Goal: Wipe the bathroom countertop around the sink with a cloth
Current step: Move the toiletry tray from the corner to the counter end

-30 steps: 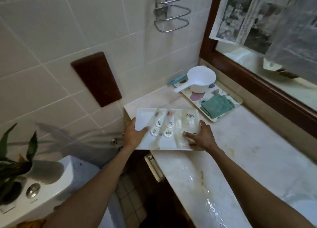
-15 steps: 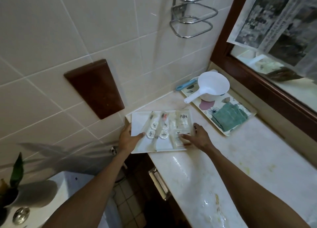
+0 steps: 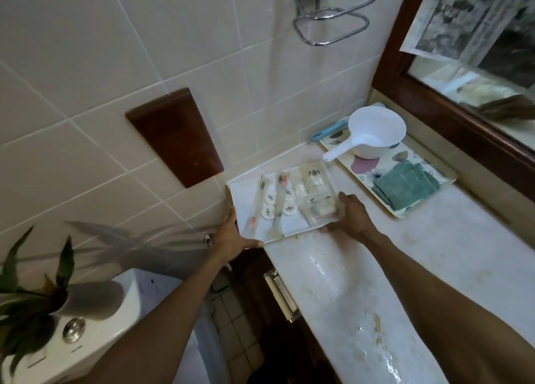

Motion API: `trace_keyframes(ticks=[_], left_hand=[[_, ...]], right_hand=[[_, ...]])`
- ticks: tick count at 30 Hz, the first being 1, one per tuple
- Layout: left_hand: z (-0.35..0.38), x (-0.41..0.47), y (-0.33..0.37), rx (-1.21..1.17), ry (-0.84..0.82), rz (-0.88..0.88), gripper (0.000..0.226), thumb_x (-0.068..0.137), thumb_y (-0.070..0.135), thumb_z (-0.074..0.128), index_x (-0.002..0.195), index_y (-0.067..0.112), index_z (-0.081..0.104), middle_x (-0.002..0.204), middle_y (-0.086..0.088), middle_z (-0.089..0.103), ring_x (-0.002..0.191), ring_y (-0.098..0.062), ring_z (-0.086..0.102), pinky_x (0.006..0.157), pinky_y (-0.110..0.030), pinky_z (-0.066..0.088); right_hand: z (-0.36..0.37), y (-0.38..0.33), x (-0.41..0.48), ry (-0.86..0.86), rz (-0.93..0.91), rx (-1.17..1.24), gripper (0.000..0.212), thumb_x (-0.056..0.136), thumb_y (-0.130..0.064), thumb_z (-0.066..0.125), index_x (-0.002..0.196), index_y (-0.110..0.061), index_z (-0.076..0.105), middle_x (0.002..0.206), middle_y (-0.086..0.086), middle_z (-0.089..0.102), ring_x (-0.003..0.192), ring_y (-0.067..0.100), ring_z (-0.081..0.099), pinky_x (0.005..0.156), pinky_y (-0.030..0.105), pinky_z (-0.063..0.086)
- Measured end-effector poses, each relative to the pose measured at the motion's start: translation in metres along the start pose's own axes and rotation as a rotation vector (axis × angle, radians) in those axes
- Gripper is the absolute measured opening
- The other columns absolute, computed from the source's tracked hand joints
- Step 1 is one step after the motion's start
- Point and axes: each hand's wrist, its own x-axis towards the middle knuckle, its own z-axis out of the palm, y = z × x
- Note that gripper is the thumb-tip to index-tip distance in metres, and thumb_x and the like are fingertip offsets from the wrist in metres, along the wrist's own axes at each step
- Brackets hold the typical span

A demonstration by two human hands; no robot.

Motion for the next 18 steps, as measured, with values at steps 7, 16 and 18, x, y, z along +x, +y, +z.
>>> trace_keyframes(ticks=[7, 16, 18], left_hand=[[0.018, 0.014, 0.002, 0.090, 0.091, -0.053, 0.145, 0.039, 0.053, 0.098, 0.159, 0.021, 0.022, 0.161, 0.001, 0.032, 0.144, -0.026, 0.040, 0.111, -0.051, 0.045], [0.027, 0.016, 0.024, 0.206, 0.165, -0.110, 0.121, 0.061, 0.043, 0.095, 0.156, 0.013, 0.026, 0.155, -0.008, 0.037, 0.138, -0.032, 0.045, 0.105, -0.050, 0.051], [0.029, 0.017, 0.024, 0.229, 0.173, -0.118, 0.121, 0.062, 0.046, 0.094, 0.157, 0.014, 0.026, 0.155, -0.007, 0.037, 0.138, -0.033, 0.046, 0.104, -0.051, 0.052]], right_hand=[[-0.001, 0.000, 0.025, 0.160, 0.049, 0.236, 0.059, 0.041, -0.032, 0.091, 0.079, -0.008, 0.053, 0.086, 0.013, 0.064, 0.075, 0.024, 0.061, 0.056, 0.034, 0.046], [0.027, 0.031, 0.077, 0.162, 0.077, 0.363, 0.072, 0.033, -0.050, 0.092, 0.086, -0.017, 0.056, 0.090, 0.007, 0.069, 0.085, 0.023, 0.070, 0.070, 0.045, 0.060], [0.023, 0.019, 0.071, 0.189, 0.071, 0.325, 0.066, 0.041, -0.049, 0.088, 0.090, -0.018, 0.058, 0.094, 0.008, 0.068, 0.088, 0.027, 0.068, 0.075, 0.047, 0.058]])
